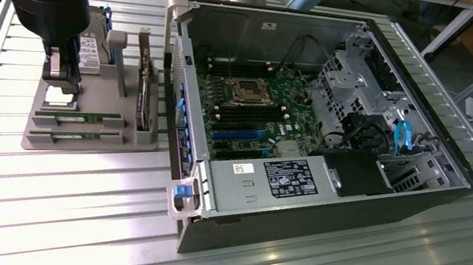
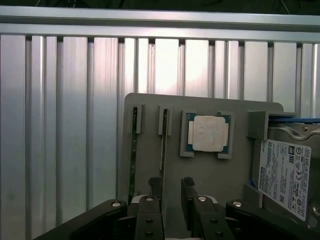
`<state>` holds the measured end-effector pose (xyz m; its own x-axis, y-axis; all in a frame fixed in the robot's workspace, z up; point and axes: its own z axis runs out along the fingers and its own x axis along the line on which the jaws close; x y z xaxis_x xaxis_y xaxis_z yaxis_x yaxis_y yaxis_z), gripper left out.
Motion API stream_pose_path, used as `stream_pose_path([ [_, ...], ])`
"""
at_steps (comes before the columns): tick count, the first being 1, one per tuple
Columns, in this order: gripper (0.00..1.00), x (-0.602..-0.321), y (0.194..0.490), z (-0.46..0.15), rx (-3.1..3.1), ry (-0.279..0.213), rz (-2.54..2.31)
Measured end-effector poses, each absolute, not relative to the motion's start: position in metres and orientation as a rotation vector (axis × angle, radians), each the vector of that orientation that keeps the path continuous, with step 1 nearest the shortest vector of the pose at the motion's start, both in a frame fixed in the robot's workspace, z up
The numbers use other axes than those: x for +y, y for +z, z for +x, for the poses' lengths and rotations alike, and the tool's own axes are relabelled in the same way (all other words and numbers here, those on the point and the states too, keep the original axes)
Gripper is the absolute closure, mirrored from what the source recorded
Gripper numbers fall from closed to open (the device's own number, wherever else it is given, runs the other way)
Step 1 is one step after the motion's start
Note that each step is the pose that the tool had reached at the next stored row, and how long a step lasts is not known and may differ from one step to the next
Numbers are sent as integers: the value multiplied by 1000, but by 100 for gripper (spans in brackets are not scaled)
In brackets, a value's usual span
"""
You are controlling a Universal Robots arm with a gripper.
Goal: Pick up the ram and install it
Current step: 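Pick up the ram and move it above insertion slot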
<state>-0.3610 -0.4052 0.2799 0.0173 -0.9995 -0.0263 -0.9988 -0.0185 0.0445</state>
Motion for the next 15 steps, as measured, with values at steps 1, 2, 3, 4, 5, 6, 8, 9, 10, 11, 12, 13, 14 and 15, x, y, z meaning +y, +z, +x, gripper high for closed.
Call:
stream_pose_path([
  [1,71,-411,280,-361,-2193,-80,2232],
  [2,71,-416,280,-361,-2193,-82,2233],
  [3,71,-420,280,-361,-2193,-83,2233],
  [4,71,-426,280,-362,-2194,-85,2234],
  [5,71,-430,280,-362,-2195,-86,2235],
  [6,71,-433,280,-362,-2195,-86,2235],
  [8,71,-439,280,-362,-2195,-87,2235],
  [9,71,-439,280,-362,-2195,-87,2235],
  [10,71,-439,280,-362,-2195,-87,2235],
  [11,71,-439,280,-362,-2195,-87,2235],
  [12,71,-439,280,-362,-2195,-87,2235],
  [13,71,-439,278,-362,-2195,-88,2236],
  [14,71,-439,275,-362,-2195,-88,2235],
  [15,71,-440,271,-362,-2195,-88,2235],
])
